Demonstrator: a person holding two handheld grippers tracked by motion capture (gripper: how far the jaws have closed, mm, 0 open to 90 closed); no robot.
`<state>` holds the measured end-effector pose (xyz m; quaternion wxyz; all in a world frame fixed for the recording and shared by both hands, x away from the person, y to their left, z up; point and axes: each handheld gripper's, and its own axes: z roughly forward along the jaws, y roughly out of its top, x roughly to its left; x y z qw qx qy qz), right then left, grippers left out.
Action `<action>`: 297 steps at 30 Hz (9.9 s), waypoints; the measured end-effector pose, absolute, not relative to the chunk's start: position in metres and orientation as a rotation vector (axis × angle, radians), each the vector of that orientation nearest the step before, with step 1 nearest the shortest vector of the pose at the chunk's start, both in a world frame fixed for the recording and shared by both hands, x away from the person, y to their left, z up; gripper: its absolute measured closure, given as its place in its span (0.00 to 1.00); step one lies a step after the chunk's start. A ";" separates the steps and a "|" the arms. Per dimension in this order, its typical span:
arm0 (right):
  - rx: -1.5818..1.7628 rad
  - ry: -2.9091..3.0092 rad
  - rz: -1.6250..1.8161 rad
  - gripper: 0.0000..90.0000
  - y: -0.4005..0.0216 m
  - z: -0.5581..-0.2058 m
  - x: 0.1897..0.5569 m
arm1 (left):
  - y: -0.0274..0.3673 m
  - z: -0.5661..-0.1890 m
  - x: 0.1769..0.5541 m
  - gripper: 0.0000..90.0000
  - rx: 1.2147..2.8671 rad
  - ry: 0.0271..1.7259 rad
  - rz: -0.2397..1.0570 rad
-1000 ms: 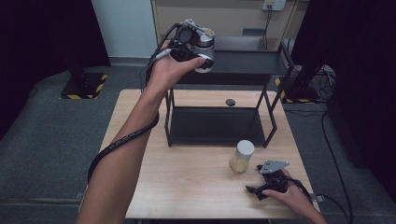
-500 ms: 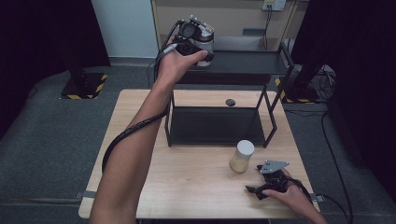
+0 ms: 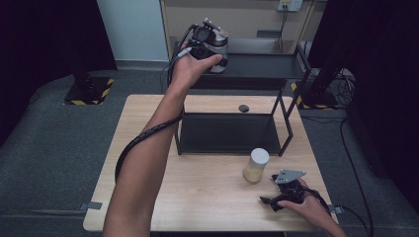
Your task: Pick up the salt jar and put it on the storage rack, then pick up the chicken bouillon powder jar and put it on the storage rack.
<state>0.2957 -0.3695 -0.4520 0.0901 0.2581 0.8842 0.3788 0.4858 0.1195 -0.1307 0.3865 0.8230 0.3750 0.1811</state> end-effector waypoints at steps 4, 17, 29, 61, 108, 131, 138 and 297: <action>0.768 2.629 1.126 0.02 -0.369 -0.452 0.296 | 0.119 -0.132 0.488 0.33 2.093 0.958 0.447; 0.767 2.629 1.127 0.02 -0.370 -0.452 0.296 | 0.115 -0.136 0.491 0.33 2.094 0.962 0.452; 0.767 2.629 1.127 0.02 -0.369 -0.452 0.296 | 0.116 -0.129 0.469 0.11 2.104 0.943 0.528; 0.778 2.622 1.125 0.02 -0.369 -0.452 0.294 | 0.176 -0.223 0.374 0.05 2.182 0.437 0.414; 0.781 2.623 1.123 0.02 -0.368 -0.452 0.294 | 0.234 -0.409 0.297 0.06 2.254 0.939 0.348; 0.790 2.617 1.119 0.01 -0.367 -0.452 0.292 | 0.263 -0.440 0.297 0.02 2.153 1.163 0.443; 0.791 2.616 1.118 0.01 -0.367 -0.452 0.292 | 0.263 -0.444 0.295 0.00 2.140 1.154 0.454; 0.603 2.480 1.430 0.40 -0.361 -0.400 0.333 | 0.259 -0.444 0.291 0.00 2.127 1.182 0.469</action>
